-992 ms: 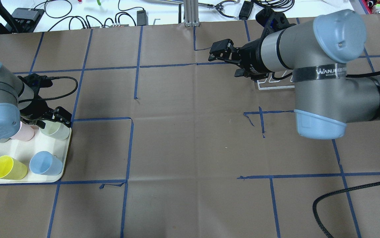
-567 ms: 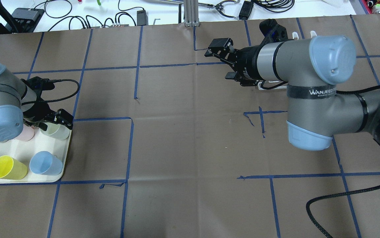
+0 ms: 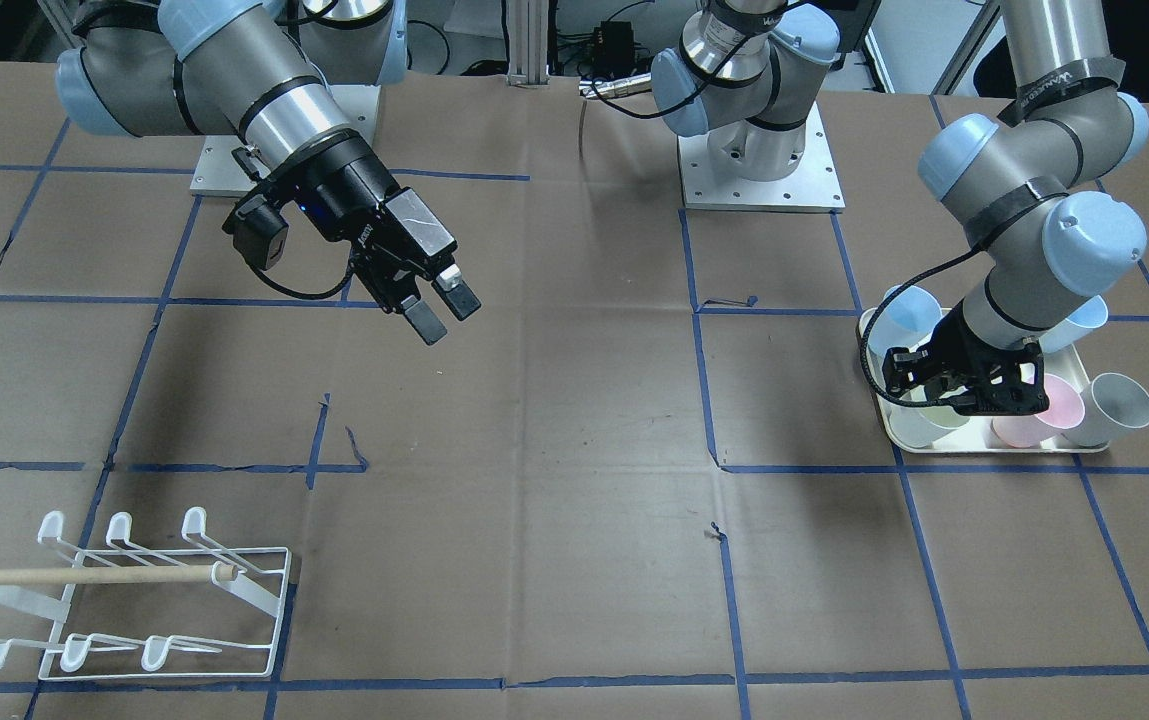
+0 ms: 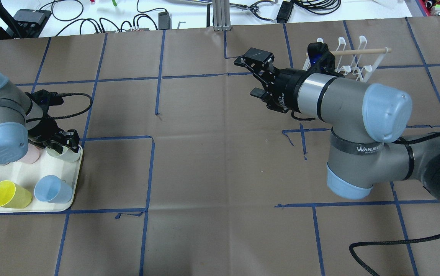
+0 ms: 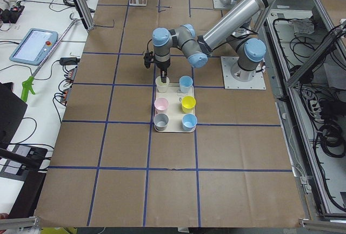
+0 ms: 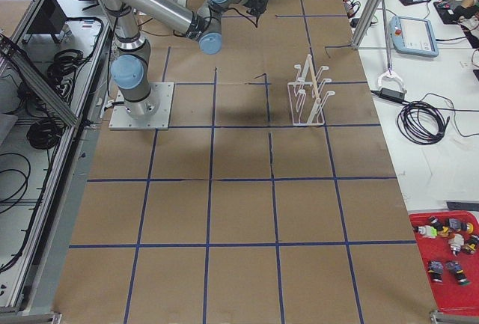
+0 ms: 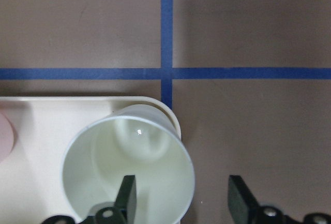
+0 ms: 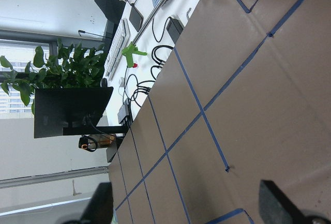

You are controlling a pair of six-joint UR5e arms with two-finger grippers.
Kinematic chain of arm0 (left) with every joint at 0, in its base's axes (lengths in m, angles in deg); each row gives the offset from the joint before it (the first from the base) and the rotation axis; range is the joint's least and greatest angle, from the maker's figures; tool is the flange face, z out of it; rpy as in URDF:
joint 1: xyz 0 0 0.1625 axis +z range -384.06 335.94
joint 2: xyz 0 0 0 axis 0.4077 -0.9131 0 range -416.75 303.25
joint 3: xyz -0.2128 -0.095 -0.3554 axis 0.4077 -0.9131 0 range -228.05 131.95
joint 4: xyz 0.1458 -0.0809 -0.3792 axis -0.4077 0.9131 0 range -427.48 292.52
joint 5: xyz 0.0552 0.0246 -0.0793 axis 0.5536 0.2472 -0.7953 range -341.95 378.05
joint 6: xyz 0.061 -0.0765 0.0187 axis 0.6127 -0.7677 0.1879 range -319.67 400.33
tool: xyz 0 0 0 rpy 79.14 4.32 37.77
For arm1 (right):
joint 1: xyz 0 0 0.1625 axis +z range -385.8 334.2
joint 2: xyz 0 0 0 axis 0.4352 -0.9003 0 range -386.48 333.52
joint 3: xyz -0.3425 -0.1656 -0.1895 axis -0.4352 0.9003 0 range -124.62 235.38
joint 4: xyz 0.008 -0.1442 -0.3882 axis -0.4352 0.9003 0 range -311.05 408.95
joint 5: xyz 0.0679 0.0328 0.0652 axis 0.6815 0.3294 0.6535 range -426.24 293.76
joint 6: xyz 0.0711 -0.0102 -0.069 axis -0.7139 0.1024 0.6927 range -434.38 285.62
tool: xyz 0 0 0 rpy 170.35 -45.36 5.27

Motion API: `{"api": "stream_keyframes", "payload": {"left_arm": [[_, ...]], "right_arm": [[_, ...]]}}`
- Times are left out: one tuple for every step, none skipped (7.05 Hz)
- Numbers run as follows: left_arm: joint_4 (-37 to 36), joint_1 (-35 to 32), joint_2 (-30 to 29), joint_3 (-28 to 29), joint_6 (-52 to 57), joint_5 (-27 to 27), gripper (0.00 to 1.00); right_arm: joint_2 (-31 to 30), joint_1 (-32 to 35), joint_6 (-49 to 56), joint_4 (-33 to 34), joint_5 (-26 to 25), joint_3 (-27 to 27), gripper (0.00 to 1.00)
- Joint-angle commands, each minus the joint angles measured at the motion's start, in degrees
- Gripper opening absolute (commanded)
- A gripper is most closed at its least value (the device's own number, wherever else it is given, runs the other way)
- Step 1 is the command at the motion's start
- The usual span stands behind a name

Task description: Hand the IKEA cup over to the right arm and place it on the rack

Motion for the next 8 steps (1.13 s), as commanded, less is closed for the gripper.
{"api": "stream_keyframes", "payload": {"left_arm": [[0.06, 0.00, 0.08, 0.09, -0.22, 1.98, 0.00], [0.23, 0.00, 0.34, 1.04, -0.13, 1.98, 0.00], [0.32, -0.09, 1.65, 1.14, -0.22, 1.98, 0.00], [1.36, -0.26, 3.75, 2.45, -0.31, 1.81, 0.00], [7.55, -0.79, 6.21, 5.94, -0.65, 1.46, 0.00], [16.32, -1.05, 6.93, 11.89, -1.18, 0.50, 0.00], [24.06, -1.58, 6.67, 18.65, -0.92, -3.43, 0.00], [28.58, -1.76, 6.32, 23.24, -0.31, -6.16, 0.00]], "right_arm": [[-0.14, 0.00, -5.21, 4.31, 0.00, -1.67, 1.00], [-0.06, 0.00, -5.41, 4.31, 0.00, -1.67, 1.00], [-0.06, 0.00, -5.23, 4.31, 0.00, -1.67, 1.00], [-0.06, 0.00, -5.23, 5.09, 0.00, -1.67, 1.00], [-0.06, 0.00, -5.23, 5.45, 0.00, -1.67, 1.00], [-0.06, 0.00, -5.15, 5.54, 0.00, -1.67, 1.00], [-0.06, 0.00, -5.15, 5.54, -0.09, -1.67, 1.00], [-0.06, 0.00, -5.15, 5.54, -0.09, -1.67, 1.00]]}}
